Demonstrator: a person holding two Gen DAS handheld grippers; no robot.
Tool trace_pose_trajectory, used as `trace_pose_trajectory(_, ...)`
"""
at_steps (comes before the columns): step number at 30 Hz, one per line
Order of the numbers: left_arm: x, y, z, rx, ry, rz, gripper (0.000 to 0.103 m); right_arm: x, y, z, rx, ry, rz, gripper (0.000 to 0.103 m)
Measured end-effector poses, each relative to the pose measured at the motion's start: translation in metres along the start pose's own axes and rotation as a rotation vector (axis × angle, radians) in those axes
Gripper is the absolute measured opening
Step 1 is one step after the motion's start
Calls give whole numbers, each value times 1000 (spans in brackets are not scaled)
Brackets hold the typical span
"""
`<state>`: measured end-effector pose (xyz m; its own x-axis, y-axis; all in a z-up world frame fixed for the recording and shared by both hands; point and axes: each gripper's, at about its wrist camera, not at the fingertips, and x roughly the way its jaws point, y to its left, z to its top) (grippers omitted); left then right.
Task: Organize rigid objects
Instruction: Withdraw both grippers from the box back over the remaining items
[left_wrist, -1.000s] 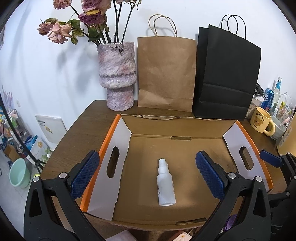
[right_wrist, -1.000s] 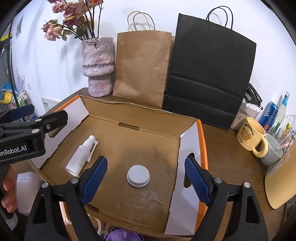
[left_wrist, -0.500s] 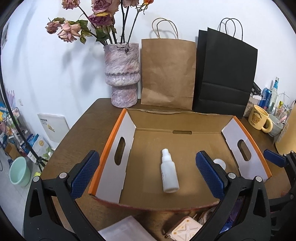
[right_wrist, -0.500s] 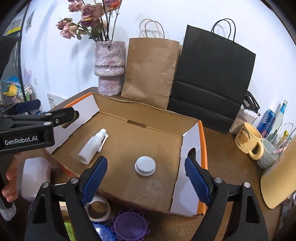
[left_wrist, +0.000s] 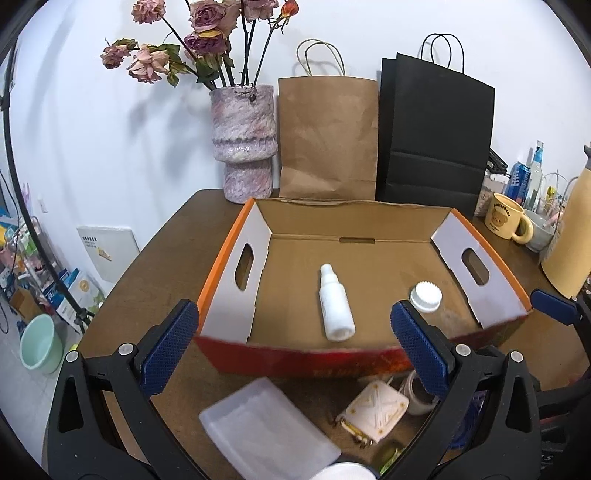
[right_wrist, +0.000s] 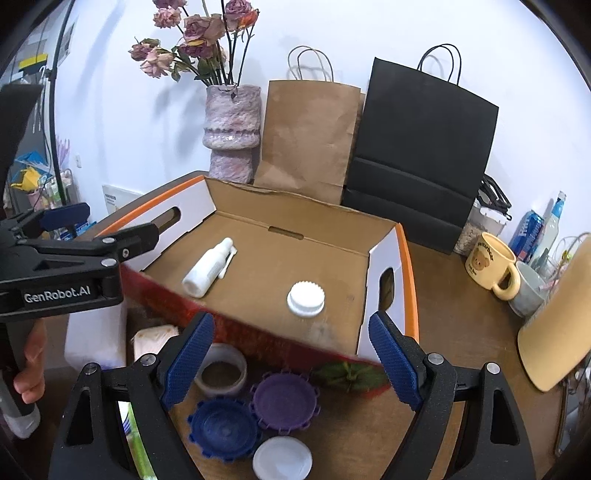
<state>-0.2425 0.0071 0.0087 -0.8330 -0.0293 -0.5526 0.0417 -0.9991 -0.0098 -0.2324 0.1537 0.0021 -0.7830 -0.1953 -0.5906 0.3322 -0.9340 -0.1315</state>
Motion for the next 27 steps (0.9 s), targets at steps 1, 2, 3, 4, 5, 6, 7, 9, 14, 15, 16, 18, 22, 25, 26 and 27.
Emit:
trace_pose_trajectory(1,-3,0,-2,-1,-4,-1,103,-3,1,-2,3,-3,2,90)
trace_pose_trajectory(2,-6,1,-3,-2,-8,1,103,-6,2,-4,5,-7,4,90)
trace_pose_trajectory(3,-10,1,-5,-2,-13,0,103,-8,3,-6,6,-10,5,90)
trace_pose_trajectory(4,-13,1,-7,-2,-18,-3,103,-11,4,-8,8,-12,6,90)
trace_pose_trajectory(5,-16,2,-8,-3,-22,-5,103,-13,5,-10,10,-13,9,90)
trace_pose_trajectory(6,-19,2,-11,-3,-25,-7,103,-16,6,-13,12,-14,12,90)
trace_pose_trajectory(7,-22,2,-13,-2,-26,-9,103,-19,8,-16,12,-14,14,90)
trace_pose_trajectory(9,-28,3,-19,-2,-29,-13,103,-23,11,-21,11,-12,14,90)
trace_pose_trajectory(14,-43,9,-36,-7,-22,-30,103,-38,16,-35,21,-17,32,90)
trace_pose_trajectory(15,-45,9,-39,-8,-21,-32,103,-41,18,-38,17,-14,38,90)
trace_pose_trajectory(16,-48,11,-42,-9,-18,-36,103,-43,20,-41,13,-12,39,90)
trace_pose_trajectory(18,-53,13,-49,-7,-15,-36,103,-48,24,-46,6,-13,39,90)
trace_pose_trajectory(22,-62,17,-63,-4,-9,-32,103,-57,31,-59,-7,-9,34,90)
trace_pose_trajectory(25,-67,22,-73,-8,-4,-26,103,-59,34,-67,-9,4,45,90)
trace_pose_trajectory(26,-68,23,-75,-9,-1,-28,103,-60,33,-68,-3,3,57,90)
trace_pose_trajectory(27,-70,25,-78,-13,1,-29,103,-61,33,-70,4,4,81,91)
